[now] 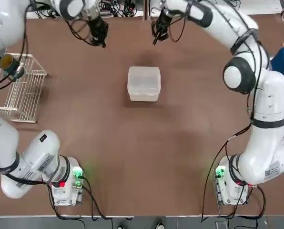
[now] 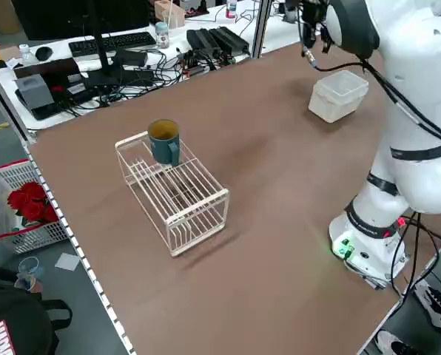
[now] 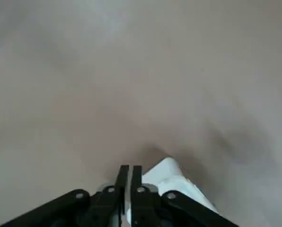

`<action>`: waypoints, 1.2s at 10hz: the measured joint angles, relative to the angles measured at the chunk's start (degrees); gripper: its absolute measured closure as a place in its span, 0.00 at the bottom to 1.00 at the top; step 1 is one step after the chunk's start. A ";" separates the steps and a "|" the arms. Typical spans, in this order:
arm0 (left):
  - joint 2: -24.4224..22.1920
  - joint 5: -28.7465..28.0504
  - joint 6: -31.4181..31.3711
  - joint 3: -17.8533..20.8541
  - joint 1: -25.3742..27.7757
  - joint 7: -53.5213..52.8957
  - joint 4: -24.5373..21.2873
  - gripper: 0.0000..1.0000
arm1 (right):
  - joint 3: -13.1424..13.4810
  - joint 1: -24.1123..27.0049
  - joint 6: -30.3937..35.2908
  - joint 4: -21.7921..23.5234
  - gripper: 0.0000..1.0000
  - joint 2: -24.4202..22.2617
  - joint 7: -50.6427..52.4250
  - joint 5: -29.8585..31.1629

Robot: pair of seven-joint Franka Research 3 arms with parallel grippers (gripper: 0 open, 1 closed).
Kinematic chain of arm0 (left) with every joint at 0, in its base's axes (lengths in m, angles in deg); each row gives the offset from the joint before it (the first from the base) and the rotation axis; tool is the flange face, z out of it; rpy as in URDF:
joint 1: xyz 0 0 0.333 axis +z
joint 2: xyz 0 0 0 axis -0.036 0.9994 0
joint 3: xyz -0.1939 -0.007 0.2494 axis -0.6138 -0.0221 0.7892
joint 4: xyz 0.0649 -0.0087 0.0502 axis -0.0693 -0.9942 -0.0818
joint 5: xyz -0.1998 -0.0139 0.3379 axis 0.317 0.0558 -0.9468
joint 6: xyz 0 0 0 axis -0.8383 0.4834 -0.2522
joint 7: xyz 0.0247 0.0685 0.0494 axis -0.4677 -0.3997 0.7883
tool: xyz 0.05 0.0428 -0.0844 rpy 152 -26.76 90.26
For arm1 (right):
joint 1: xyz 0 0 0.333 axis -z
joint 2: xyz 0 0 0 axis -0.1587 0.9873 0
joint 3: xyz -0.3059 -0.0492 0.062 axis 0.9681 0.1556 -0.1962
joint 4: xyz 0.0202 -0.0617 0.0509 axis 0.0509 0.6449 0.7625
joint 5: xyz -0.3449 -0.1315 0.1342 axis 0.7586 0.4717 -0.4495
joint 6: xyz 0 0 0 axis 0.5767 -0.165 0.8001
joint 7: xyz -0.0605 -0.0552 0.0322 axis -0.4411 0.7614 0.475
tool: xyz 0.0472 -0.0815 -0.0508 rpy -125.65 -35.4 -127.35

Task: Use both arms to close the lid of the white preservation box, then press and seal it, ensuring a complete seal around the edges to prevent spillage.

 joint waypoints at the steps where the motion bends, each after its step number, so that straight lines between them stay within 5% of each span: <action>1: 0.04 -0.45 3.22 -0.77 1.25 -1.56 2.18 0.72 | 1.10 2.61 2.68 0.03 0.78 -2.57 -0.02 0.06; 3: 0.04 -1.79 9.76 -1.06 0.71 -2.83 6.46 0.59 | 6.23 5.81 7.19 0.81 0.58 -8.42 0.06 0.09; 5: -0.15 -1.93 15.10 -0.03 0.57 -6.45 10.81 0.32 | 13.09 6.31 10.78 3.82 0.28 -15.07 4.10 1.54; 7: -0.55 -0.48 18.12 5.06 -0.43 -14.97 16.67 0.04 | 19.37 7.24 13.23 6.65 0.00 -21.15 14.07 2.66; 10: -5.38 9.91 19.54 17.41 -3.76 -27.13 19.79 0.00 | 20.80 11.44 13.90 14.77 0.00 -30.56 26.05 9.38; 12: -14.18 19.59 19.98 32.98 -9.62 -38.52 20.31 0.00 | 20.86 13.52 13.83 21.61 0.00 -36.81 32.07 13.37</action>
